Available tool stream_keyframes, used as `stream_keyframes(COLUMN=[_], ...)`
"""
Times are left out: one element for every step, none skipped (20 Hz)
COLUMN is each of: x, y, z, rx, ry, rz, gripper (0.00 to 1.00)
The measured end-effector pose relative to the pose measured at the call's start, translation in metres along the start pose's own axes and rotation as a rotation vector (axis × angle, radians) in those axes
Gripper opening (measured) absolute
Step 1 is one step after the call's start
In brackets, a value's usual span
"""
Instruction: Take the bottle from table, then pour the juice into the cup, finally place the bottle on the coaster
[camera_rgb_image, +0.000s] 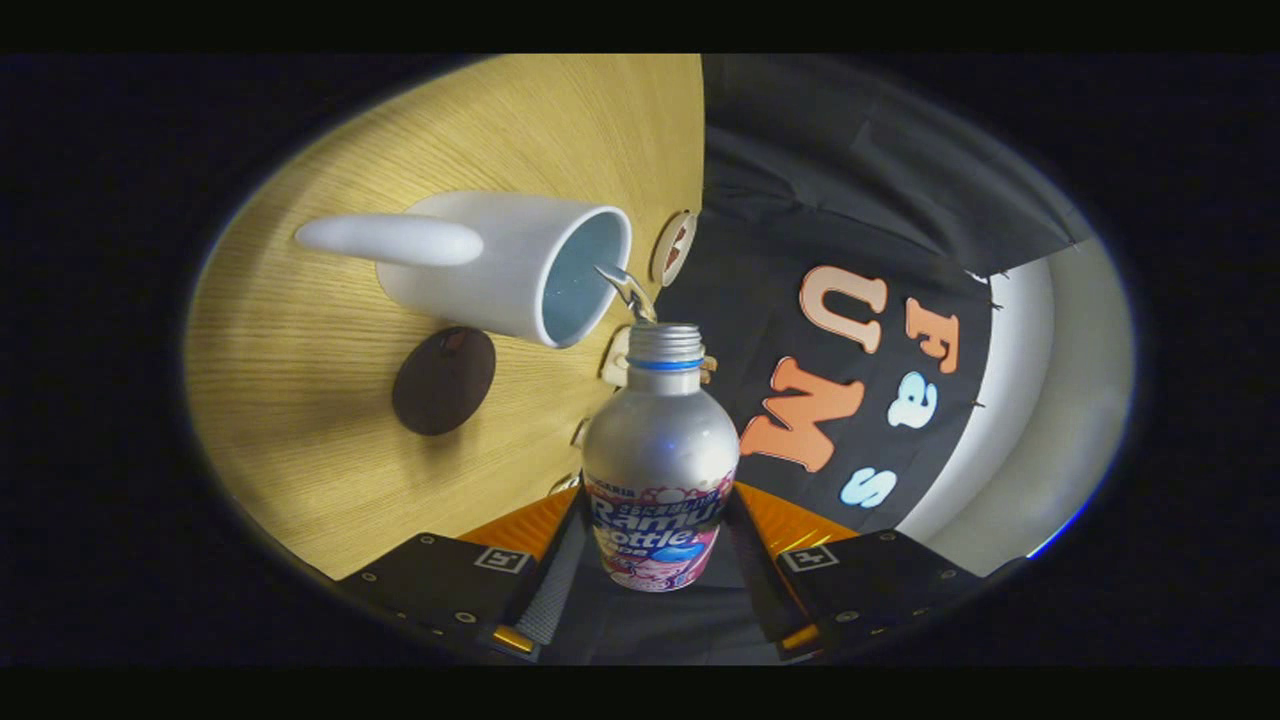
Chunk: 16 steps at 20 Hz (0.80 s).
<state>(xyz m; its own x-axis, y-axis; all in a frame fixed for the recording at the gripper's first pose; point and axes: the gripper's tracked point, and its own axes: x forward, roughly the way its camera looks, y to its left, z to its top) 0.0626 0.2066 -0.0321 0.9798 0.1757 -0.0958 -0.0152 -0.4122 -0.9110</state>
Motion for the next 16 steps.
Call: stream_keyframes(x=[-0.0005,0.0000,-0.0004,0.0002,0.0010,0.0005,0.0002,-0.0006,-0.0005,-0.0009,0.0010,0.0008,0.0016,0.0015,0.0015,0.0014], y=[-0.0016,-0.0019,-0.0028,-0.0030,-0.0030,-0.0031,-0.0033,-0.0040,-0.0042,-0.0049,-0.0055,-0.0065,-0.0077,-0.0086,-0.0084,-0.0091], z=[0.0008,0.0003,-0.0008,-0.0014,-0.0017,-0.0011,-0.0010,-0.0001,0.0003,0.0013,0.0012,0.0019,0.0022,0.0025,0.0027,0.0028], rx=[-0.002,-0.006,-0.011,-0.017,-0.023,-0.027,-0.031,-0.033,-0.037,-0.041,-0.045,-0.048,-0.050,-0.050,-0.053,-0.063], ry=[-0.003,-0.002,-0.002,-0.001,0.001,0.001,0.001,0.000,-0.002,-0.003,-0.006,-0.007,-0.008,-0.009,-0.011,-0.013], rz=[-0.003,-0.002,-0.005,-0.003,-0.003,-0.003,-0.003,-0.003,-0.002,-0.003,-0.003,-0.005,-0.006,-0.006,-0.005,-0.006], gripper=[0.75,0.75,0.75,0.75,0.75,0.75,0.75,0.75,0.75,0.75,0.75,0.76,0.75,0.75,0.75,0.75])
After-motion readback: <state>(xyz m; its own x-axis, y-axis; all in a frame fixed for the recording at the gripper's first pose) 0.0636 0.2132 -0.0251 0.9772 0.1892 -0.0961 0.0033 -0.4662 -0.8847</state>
